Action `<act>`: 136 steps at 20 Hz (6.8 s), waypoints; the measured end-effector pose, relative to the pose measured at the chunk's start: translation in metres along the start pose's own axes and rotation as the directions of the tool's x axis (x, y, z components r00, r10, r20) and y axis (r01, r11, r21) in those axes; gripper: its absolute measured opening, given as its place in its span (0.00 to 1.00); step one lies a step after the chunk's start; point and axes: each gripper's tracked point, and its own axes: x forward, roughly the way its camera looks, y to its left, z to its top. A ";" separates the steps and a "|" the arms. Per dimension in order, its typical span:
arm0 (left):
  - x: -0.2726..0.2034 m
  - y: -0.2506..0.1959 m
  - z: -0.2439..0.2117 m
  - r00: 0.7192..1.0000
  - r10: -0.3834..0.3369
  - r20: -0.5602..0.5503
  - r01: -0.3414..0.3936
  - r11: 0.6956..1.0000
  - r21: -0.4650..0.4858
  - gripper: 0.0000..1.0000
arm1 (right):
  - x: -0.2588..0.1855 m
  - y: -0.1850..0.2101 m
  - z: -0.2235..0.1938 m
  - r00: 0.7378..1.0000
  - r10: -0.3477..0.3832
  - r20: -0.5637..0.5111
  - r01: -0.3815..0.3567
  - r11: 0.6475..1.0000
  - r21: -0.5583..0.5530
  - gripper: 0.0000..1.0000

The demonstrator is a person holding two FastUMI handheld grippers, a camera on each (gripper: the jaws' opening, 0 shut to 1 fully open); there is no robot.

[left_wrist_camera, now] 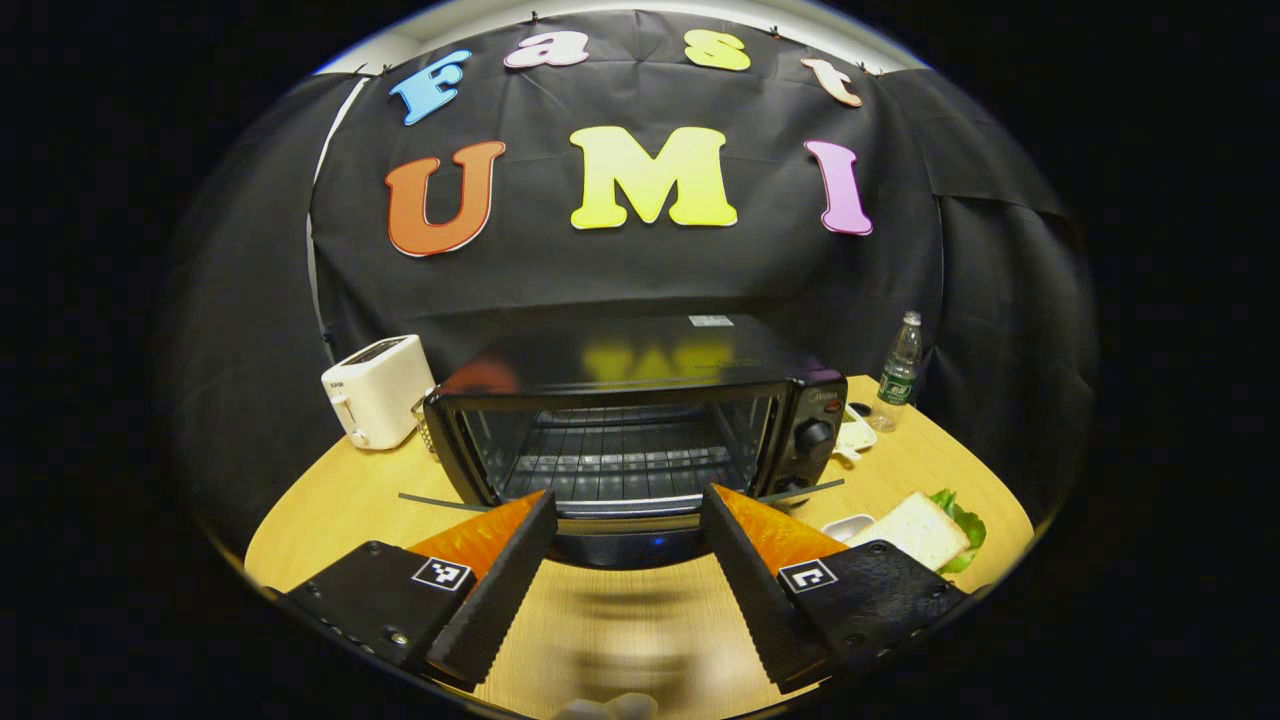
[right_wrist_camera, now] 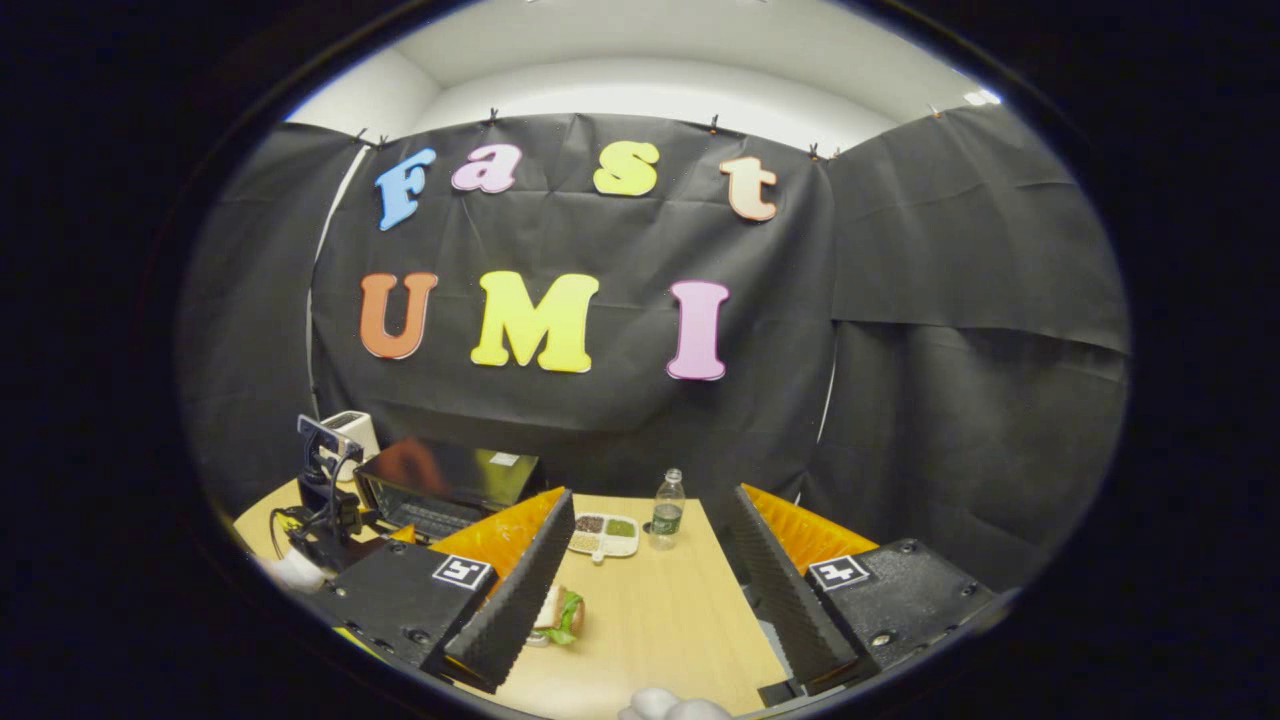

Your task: Open the electric oven with the left hand, put the food in, and close the electric oven.

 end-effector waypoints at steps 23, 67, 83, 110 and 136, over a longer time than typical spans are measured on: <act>-0.015 -0.008 -0.154 0.971 -0.004 -0.239 0.008 1.000 0.014 0.96 | -0.017 -0.001 -0.053 0.994 -0.024 -0.109 0.020 0.999 -0.038 0.94; -0.217 -0.008 0.169 0.923 0.221 0.316 -0.187 0.973 -0.133 0.93 | 0.164 0.116 -0.303 0.481 0.706 -0.519 -0.334 0.695 0.636 0.75; -0.216 -0.011 0.150 0.918 0.277 0.284 -0.256 0.960 -0.109 0.93 | 0.183 0.140 -0.282 0.401 0.786 -0.470 -0.272 0.592 0.759 0.32; -0.227 0.067 0.062 0.965 0.060 0.255 -0.050 0.998 -0.048 0.94 | 0.180 0.365 -0.229 0.890 0.436 -0.135 -0.051 0.388 0.920 0.32; -0.183 0.112 0.049 0.971 0.127 0.205 -0.114 0.991 -0.072 0.94 | 0.309 0.379 -0.238 0.961 0.157 -0.226 -0.009 0.839 0.544 0.89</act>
